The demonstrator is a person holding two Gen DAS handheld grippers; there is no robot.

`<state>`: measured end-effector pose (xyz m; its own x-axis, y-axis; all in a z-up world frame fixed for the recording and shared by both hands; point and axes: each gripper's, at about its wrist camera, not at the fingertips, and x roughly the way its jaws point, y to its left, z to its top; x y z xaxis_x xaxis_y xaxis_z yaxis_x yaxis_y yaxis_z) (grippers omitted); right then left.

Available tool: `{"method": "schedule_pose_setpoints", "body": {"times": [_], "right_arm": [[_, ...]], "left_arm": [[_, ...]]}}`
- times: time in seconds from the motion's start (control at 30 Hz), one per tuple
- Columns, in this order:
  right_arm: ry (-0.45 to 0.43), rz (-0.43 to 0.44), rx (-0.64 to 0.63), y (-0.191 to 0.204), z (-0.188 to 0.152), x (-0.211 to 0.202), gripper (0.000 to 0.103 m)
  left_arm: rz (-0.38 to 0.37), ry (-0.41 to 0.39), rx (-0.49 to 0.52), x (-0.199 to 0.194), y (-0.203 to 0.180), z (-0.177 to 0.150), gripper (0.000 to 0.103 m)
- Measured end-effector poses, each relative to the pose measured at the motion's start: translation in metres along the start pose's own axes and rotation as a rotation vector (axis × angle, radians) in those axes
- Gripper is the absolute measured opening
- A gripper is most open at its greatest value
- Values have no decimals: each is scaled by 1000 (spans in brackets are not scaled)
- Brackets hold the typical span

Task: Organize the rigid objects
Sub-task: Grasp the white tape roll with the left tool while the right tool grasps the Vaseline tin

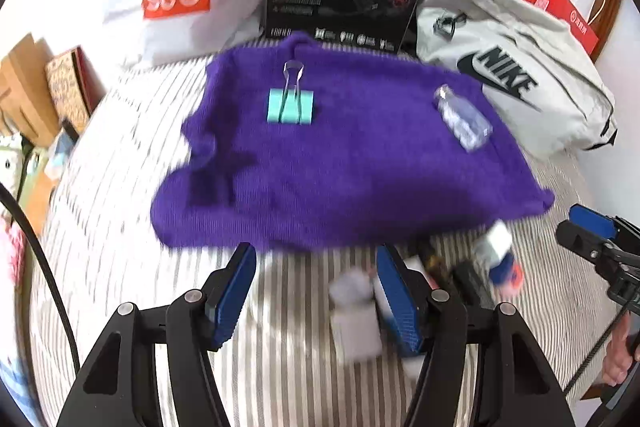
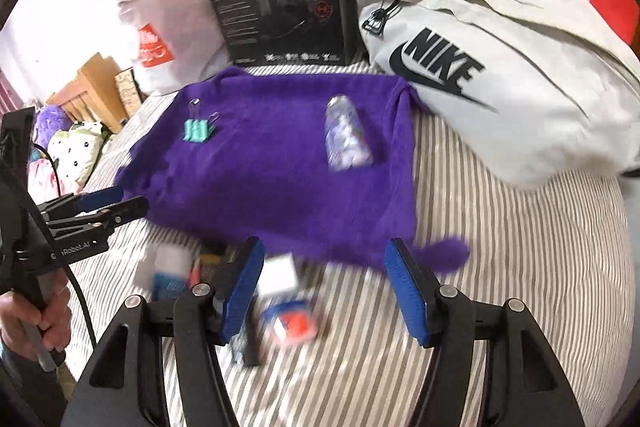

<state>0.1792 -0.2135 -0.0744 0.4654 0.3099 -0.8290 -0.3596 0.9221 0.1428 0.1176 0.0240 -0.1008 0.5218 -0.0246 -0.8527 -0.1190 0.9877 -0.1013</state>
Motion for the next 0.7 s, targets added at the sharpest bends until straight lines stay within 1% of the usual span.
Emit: {"method": "schedule_pose_setpoints", "body": {"times": [0.2,0.37,0.5,0.63,0.7], "right_arm": [[-9,-5,0,12,-31,-20,63],[-4,8,-8,16,-51,-29,63],[7,-5,-10,15,-63,-26,63],[22,-8,-7,11,-67,-15,63],[25,-3,-4,10,-67,-8,63]], "left_arm": [[1,51,2,7,-1,-30,61],[4,75,8,14,-4,-39,61],[70,52,41,14,-11,-41,61],[51,38,10,14,-2,-40,60],[55,27,17,14,-2,-39,49]]}}
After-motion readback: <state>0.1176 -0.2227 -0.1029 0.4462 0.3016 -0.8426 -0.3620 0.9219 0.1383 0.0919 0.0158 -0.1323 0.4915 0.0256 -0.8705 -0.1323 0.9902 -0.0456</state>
